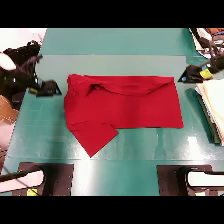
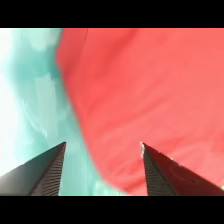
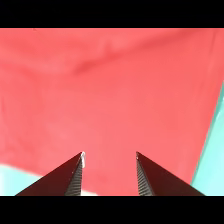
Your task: Fold the shirts.
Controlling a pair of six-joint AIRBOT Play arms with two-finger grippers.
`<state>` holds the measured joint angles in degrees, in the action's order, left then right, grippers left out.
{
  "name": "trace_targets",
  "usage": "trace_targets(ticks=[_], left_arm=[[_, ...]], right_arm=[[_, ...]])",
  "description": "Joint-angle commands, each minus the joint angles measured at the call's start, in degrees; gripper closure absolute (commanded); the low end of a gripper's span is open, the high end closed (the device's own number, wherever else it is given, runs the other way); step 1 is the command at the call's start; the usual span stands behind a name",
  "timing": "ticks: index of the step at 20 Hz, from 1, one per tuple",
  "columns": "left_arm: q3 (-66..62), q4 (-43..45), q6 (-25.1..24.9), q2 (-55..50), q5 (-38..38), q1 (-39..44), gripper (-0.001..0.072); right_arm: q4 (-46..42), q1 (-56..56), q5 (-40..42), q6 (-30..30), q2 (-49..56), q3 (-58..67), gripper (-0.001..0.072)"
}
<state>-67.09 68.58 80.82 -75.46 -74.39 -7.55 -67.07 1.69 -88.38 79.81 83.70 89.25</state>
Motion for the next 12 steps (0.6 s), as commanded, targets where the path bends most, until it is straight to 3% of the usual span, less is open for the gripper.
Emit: trace_targets(ticks=[1,5,12], left_arm=[[18.14,-0.55,-0.24,7.93,3.98,-0.42,0.016],[29.88,-6.27,-0.31,10.99,8.22,-0.42,0.016],[31.67,-13.62,-2.36,11.1,14.56,0.37,0.0161]], right_arm=[[0.04,2.23,1.79,-1.07,-9.94,-13.92,0.0326],[0.02,2.58,5.16,-1.07,-17.38,-23.37,0.0326],[0.0,2.58,7.39,-1.07,-23.26,-28.98,0.0326]])
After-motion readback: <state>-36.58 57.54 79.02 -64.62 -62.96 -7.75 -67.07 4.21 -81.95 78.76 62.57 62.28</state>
